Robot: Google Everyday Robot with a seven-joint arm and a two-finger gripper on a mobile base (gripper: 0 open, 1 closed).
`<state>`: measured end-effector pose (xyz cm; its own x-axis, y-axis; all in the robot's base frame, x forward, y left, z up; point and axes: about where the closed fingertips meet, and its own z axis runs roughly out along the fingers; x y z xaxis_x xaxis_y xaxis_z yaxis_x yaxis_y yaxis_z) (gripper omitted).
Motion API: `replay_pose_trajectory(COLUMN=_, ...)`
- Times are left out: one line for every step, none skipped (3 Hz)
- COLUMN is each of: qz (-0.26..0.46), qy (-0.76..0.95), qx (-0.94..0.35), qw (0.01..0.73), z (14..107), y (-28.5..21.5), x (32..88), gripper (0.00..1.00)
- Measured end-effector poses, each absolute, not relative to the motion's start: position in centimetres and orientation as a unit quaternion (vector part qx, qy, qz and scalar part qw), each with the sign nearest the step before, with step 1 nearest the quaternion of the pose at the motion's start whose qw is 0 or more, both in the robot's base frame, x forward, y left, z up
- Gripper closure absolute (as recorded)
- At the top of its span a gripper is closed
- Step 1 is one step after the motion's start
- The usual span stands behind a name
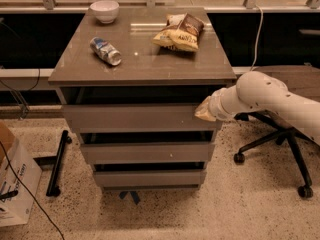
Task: Close top drawer
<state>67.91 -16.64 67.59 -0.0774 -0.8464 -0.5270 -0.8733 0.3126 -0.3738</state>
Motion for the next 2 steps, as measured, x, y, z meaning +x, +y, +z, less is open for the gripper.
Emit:
replay_pose_trajectory(qz=0.022, qy=0.733, qx=-0.587, qw=0.342, z=67.36, y=-16.41, x=67.88, gripper=0.04)
replay_pose_trajectory(qz=0.022, qy=0.733, qx=-0.587, qw=0.342, z=67.31, y=-16.32, x=67.83, gripper=0.00)
